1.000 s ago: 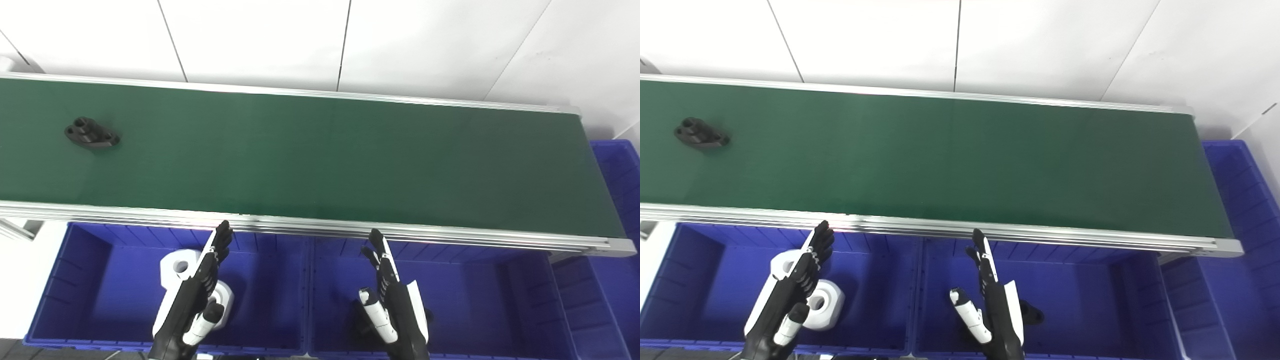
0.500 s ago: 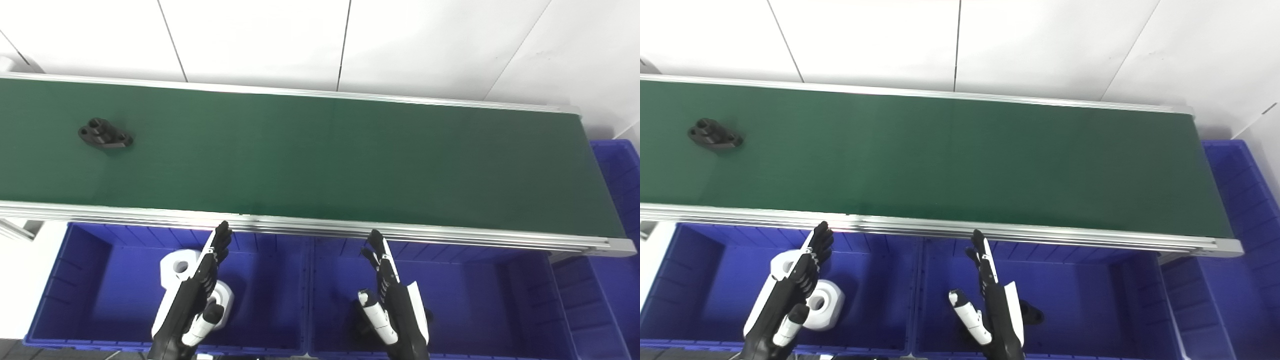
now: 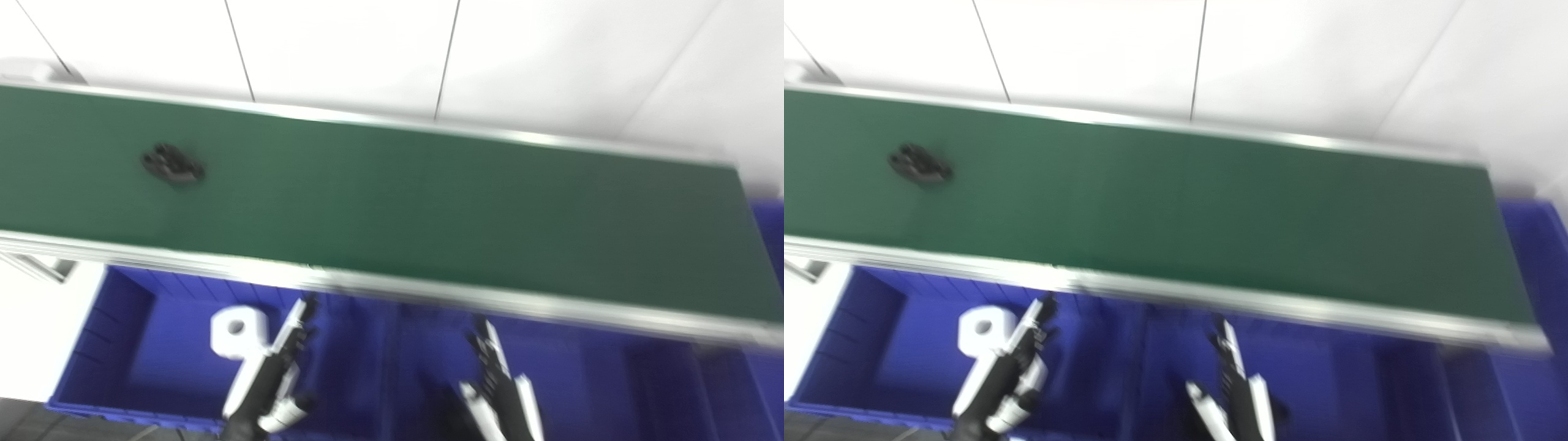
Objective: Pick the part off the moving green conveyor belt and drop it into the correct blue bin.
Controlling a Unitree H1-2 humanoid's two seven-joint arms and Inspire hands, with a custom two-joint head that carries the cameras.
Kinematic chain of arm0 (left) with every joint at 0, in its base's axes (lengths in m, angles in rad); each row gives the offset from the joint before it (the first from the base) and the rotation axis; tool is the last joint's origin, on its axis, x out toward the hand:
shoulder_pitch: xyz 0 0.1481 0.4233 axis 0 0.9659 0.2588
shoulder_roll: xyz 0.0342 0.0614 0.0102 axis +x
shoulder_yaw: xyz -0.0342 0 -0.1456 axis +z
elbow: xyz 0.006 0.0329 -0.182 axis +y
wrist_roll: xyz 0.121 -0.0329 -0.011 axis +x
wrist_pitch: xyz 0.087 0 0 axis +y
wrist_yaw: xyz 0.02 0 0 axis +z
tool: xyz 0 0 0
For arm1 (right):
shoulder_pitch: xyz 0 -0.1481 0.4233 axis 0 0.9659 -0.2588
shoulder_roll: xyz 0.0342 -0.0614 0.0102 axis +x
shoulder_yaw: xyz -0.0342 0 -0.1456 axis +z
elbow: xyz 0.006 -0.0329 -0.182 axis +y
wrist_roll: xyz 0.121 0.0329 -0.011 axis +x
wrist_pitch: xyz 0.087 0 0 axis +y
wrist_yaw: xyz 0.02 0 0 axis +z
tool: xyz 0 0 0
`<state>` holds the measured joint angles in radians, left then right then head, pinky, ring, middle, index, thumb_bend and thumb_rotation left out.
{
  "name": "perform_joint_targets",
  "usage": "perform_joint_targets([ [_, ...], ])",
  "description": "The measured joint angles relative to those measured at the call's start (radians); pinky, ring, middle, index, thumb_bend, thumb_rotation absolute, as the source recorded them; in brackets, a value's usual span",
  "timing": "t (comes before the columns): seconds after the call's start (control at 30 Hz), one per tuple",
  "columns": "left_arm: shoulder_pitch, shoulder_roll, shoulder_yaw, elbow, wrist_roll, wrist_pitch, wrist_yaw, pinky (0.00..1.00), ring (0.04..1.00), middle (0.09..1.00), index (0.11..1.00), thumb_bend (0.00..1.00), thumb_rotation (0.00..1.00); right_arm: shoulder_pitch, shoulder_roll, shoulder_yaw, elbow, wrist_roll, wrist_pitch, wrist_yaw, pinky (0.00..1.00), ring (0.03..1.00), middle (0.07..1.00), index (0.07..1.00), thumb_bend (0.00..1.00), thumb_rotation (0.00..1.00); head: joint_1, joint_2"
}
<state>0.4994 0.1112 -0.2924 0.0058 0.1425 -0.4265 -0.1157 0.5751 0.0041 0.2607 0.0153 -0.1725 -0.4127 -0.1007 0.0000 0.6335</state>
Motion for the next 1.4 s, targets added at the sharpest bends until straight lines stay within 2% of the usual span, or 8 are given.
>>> perform_joint_targets([
  [0.23,-0.026,-0.020,-0.037,0.038,0.043,-0.002,0.058,0.86,0.949,1.000,1.000,1.00,0.90,-0.012,-0.032,-0.012,0.023,0.085,-0.001,0.011,1.00,1.000,1.000,1.000,0.81,0.75,0.043,-0.043],
  [0.4,-0.037,-0.020,-0.047,0.062,0.063,-0.002,0.103,0.79,0.911,0.980,1.000,0.98,0.92,-0.010,-0.052,-0.028,-0.008,0.139,-0.001,0.037,1.00,1.000,1.000,1.000,0.83,0.74,0.061,-0.063],
  [0.57,-0.056,-0.019,-0.081,0.080,0.073,-0.002,0.137,0.79,0.907,0.978,1.000,0.94,0.92,-0.007,-0.054,-0.042,-0.065,0.152,-0.002,0.054,1.00,1.000,1.000,1.000,0.82,0.71,0.074,-0.071],
  [0.7,-0.068,-0.016,-0.103,0.093,0.077,-0.002,0.152,0.80,0.913,0.980,1.000,0.92,0.91,-0.006,-0.045,-0.069,-0.108,0.108,-0.002,0.044,1.00,0.978,0.966,1.000,0.74,0.65,0.077,-0.077],
  [0.87,-0.079,-0.012,-0.108,0.095,0.061,-0.002,0.154,0.80,0.922,0.988,1.000,0.93,0.91,-0.036,0.012,-0.115,-0.176,-0.023,-0.002,-0.011,0.91,0.891,0.895,0.975,0.76,0.70,0.075,-0.080],
  [1.0,-0.085,-0.012,-0.110,0.110,0.055,-0.002,0.154,0.79,0.929,0.993,1.000,0.93,0.90,-0.112,0.036,-0.120,-0.223,-0.112,0.002,-0.016,0.88,0.892,0.902,0.988,0.77,0.68,0.067,-0.095],
  [1.13,-0.092,-0.010,-0.113,0.125,0.040,-0.002,0.151,0.77,0.928,0.994,1.000,0.92,0.90,-0.252,0.041,-0.136,-0.266,-0.208,0.050,-0.014,0.77,0.828,0.884,0.968,0.87,0.67,0.064,-0.100],
  [1.4,-0.104,-0.001,-0.114,0.127,0.015,-0.002,0.147,0.80,0.935,1.000,1.000,0.92,0.88,-0.533,0.066,-0.103,-0.283,-0.356,0.295,0.072,0.78,0.840,0.881,0.928,0.95,0.59,0.035,-0.089],
])
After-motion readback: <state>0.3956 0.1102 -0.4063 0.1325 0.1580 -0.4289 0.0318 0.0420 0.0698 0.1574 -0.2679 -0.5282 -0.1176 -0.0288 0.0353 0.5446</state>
